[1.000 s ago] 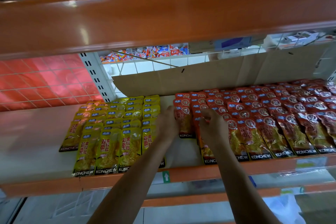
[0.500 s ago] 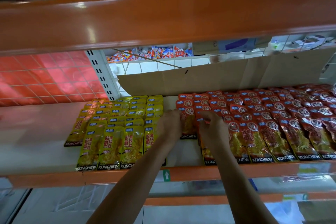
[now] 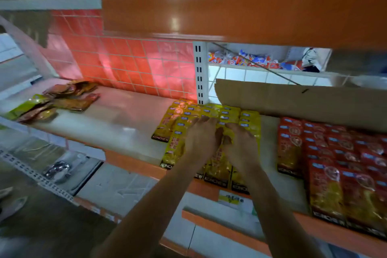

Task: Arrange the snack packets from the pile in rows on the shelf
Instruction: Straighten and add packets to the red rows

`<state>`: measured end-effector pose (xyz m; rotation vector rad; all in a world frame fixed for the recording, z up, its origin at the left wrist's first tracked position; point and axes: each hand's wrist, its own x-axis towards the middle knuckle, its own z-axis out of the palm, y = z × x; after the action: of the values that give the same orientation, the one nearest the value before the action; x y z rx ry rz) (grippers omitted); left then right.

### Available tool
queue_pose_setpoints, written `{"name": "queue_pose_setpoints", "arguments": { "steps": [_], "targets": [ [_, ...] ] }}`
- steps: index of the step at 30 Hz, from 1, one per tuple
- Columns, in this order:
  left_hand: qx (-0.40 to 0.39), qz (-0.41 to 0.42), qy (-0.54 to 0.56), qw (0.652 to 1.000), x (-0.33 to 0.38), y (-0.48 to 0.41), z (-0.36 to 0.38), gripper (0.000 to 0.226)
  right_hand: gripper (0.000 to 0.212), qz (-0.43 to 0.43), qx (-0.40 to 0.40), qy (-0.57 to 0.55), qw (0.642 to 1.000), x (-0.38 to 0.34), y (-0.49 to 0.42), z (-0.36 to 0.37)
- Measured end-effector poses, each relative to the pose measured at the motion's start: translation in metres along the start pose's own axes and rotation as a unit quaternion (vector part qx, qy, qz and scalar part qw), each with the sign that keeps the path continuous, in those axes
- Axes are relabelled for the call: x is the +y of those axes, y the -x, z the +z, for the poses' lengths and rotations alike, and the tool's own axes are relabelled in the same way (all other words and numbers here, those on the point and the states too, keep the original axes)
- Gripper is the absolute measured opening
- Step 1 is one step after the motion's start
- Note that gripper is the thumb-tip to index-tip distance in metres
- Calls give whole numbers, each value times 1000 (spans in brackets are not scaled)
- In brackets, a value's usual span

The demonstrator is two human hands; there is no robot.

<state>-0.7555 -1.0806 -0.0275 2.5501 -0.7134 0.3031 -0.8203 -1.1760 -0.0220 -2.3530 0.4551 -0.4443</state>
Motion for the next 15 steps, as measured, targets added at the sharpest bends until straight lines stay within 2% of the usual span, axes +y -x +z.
{"name": "queue_pose_setpoints", "arguments": {
  "steps": [2,6,15],
  "targets": [
    [15,-18,-13,1000,-32,0,-12,50,42,-24,-23,4,999,-22,-7,24],
    [5,-80,-74,994,-100,-4,-40,35,43,-54,-73,21,996,-67,-24,83],
    [22,-169,-104,980,-284,-19,-105,49,43,-144,-138,17,980,-195,-63,229]
  ]
}}
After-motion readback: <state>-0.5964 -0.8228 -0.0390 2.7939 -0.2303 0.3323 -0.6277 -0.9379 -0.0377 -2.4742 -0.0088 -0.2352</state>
